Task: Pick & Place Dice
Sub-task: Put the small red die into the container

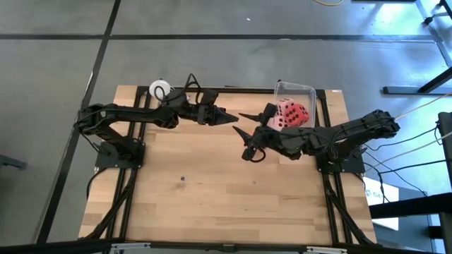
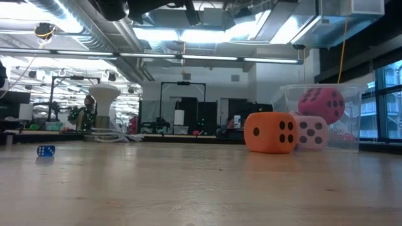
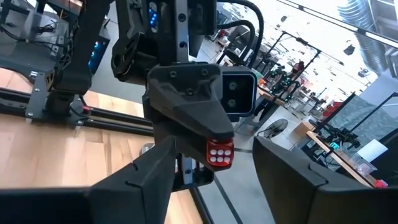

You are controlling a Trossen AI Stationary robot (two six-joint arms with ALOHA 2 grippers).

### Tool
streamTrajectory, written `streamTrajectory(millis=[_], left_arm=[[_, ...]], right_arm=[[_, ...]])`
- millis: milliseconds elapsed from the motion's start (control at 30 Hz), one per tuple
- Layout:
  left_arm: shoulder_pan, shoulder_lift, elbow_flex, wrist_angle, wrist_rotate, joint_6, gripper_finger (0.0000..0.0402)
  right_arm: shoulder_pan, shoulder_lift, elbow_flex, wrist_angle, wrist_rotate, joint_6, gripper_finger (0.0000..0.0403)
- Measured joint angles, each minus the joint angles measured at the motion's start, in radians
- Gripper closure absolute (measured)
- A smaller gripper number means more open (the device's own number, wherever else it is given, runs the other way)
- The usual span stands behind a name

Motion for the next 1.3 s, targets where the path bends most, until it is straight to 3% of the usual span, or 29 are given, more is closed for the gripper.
streamTrajectory(millis=[667, 1100, 1300], left_arm=[[-0.009, 0.0, 0.0, 0.0, 0.004, 0.004, 0.0392], [-0.019, 0.0, 0.0, 0.0, 0.002, 0.003, 0.0392], [-0.019, 0.0, 0.0, 0.001, 0.002, 0.004, 0.0391]], right_arm=[[-0.004, -0.001, 0.0, 0.002, -0.044, 0.009, 0.0276], [-0.022, -0.001, 0.0, -0.002, -0.056, 0.009, 0.0285], [-0.022, -0.001, 0.0, -0.004, -0.053, 0.009, 0.034]])
